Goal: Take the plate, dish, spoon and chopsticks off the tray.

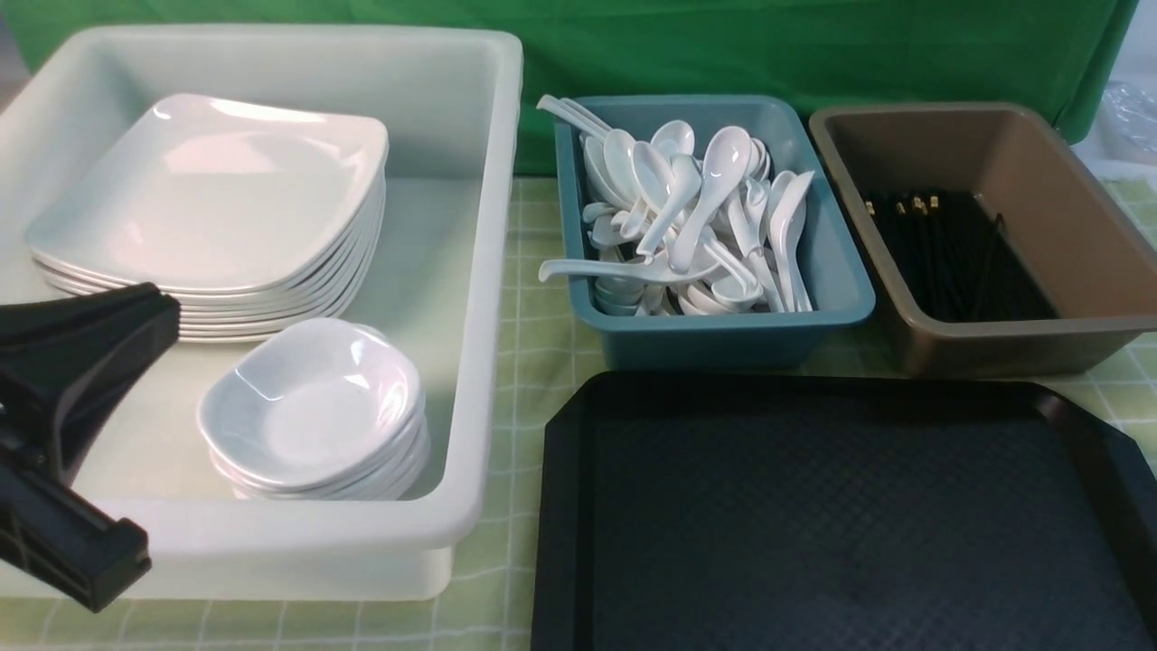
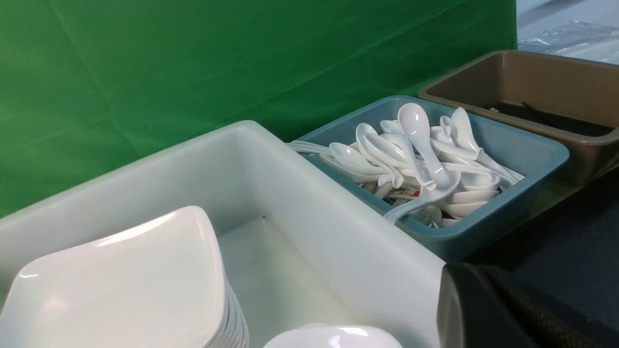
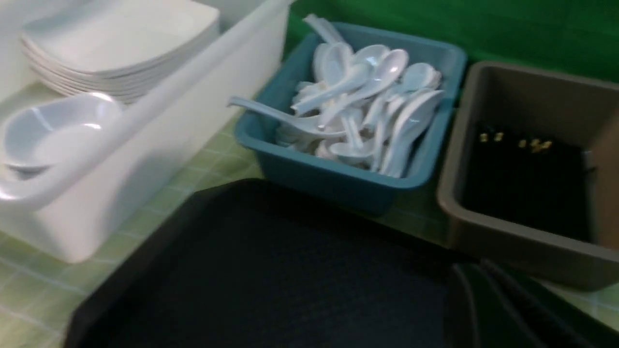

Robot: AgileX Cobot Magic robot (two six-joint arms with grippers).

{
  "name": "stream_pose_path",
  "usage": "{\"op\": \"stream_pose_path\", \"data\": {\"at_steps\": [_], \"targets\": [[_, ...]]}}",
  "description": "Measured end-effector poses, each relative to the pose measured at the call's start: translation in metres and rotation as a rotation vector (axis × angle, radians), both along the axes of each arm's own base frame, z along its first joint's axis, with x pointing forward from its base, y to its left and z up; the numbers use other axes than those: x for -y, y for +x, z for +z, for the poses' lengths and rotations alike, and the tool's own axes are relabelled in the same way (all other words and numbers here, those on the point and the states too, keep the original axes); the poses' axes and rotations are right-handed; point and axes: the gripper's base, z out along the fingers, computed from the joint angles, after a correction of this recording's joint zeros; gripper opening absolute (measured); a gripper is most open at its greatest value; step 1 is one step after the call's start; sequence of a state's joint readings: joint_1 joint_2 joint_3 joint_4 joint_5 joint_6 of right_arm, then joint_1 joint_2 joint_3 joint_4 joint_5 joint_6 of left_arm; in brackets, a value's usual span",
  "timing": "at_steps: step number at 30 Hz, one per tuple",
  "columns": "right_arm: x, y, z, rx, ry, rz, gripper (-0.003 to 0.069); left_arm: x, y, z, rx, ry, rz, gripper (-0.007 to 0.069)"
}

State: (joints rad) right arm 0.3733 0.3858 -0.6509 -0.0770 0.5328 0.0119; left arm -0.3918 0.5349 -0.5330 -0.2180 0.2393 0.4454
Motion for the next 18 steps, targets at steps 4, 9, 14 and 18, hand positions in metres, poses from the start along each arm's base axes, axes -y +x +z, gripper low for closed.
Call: {"op": "stream_pose_path", "data": {"at_steps": [4,9,14,18], "targets": [[0.009,-0.002,-0.066,0.100,-0.008,-0.136,0.0017,0.000,0.000,0.000,-0.001,0.000,0.000,0.0011],[0.015,-0.006,-0.129,0.151,0.000,-0.227,0.0017,0.000,0.000,0.000,-0.001,0.000,0.000,0.0011],[0.016,-0.010,-0.163,0.063,0.012,-0.240,0.0017,0.000,0.000,-0.001,-0.005,0.003,-0.001,0.0011],[0.016,-0.012,-0.168,0.006,0.003,-0.240,0.0017,0.000,0.000,-0.001,-0.006,0.003,-0.001,0.0011]]}}
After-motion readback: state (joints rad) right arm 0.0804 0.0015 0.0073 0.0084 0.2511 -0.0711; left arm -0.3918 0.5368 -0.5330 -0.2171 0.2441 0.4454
